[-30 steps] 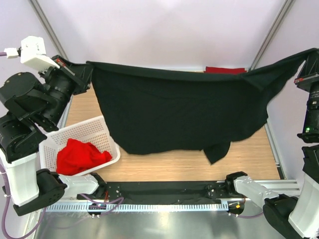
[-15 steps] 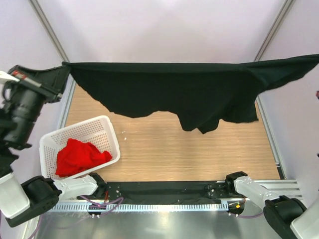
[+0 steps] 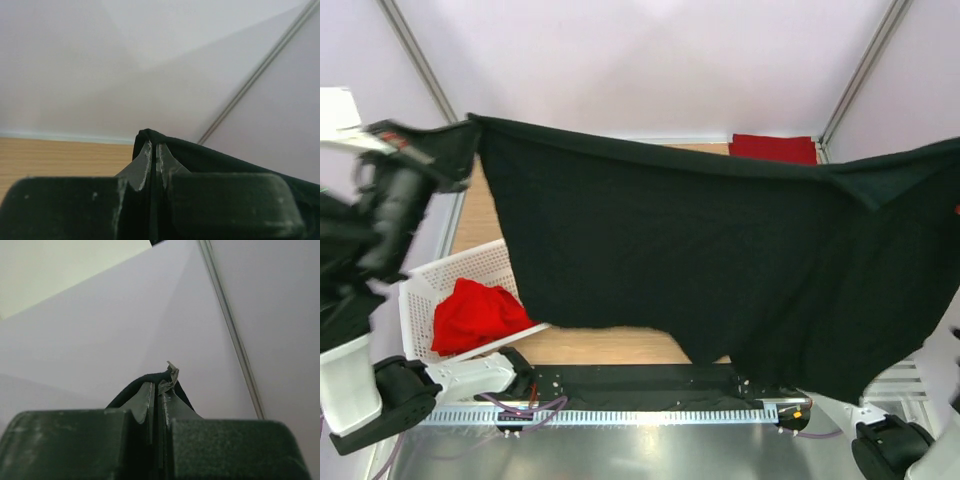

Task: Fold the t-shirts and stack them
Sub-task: Flatten the tshirt out

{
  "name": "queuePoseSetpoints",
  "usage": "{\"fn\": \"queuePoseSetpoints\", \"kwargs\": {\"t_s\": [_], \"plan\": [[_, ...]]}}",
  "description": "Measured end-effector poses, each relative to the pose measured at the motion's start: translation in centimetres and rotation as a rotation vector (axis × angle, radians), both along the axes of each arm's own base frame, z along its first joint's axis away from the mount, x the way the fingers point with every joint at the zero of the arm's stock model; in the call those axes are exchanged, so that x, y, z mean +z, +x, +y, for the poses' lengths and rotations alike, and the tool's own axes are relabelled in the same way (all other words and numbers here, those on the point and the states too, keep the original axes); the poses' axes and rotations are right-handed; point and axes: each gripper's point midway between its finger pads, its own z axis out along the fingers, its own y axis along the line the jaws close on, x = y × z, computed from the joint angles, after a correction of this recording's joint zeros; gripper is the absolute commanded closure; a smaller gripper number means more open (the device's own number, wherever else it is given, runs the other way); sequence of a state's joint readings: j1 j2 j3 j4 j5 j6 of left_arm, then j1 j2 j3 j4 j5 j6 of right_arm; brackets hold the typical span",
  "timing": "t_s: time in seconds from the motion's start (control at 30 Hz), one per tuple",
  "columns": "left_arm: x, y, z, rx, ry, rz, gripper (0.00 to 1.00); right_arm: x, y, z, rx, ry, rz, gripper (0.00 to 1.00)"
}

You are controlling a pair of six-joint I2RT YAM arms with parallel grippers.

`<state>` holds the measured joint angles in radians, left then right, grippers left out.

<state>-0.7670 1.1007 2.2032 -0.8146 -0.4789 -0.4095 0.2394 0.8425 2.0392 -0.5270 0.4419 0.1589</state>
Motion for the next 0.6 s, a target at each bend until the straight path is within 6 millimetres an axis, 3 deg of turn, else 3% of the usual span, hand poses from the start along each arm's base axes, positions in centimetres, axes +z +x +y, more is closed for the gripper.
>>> {"fn": "queuePoseSetpoints", "kwargs": {"t_s": [0.1,0.2,0.27,0.3,0.33,0.5,0.6], "plan": [[-4.1,4.7,-2.5,0.084,0.147,0.074,1.00,-3.7,5.6,0.7,-0.037,-0.019,0.123,0.99],[-10.0,10.8,-5.0,0.156,0.302,0.175,1.00,-9.1,13.0,1.8,-0.081,-0.063,0.284,0.99],[-15.3,15.9,-5.8,0.189,0.376,0.274,1.00,-12.7,17.6,2.8,-0.095,-0.096,0.378,0.99],[-19.2,19.1,-6.6,0.190,0.415,0.345,1.00,-14.9,20.1,3.2,-0.100,-0.112,0.431,0.99],[-21.1,20.9,-5.6,0.220,0.427,0.387,1.00,-16.9,22.2,3.5,-0.105,-0.125,0.477,0.99],[-36.0,31.5,-4.4,0.234,0.476,0.680,1.00,-29.1,33.6,3.3,-0.100,-0.140,0.730,0.99],[-42.3,36.4,-4.4,0.209,0.460,0.786,1.00,-36.9,39.0,1.8,-0.079,-0.102,0.868,0.99]]}}
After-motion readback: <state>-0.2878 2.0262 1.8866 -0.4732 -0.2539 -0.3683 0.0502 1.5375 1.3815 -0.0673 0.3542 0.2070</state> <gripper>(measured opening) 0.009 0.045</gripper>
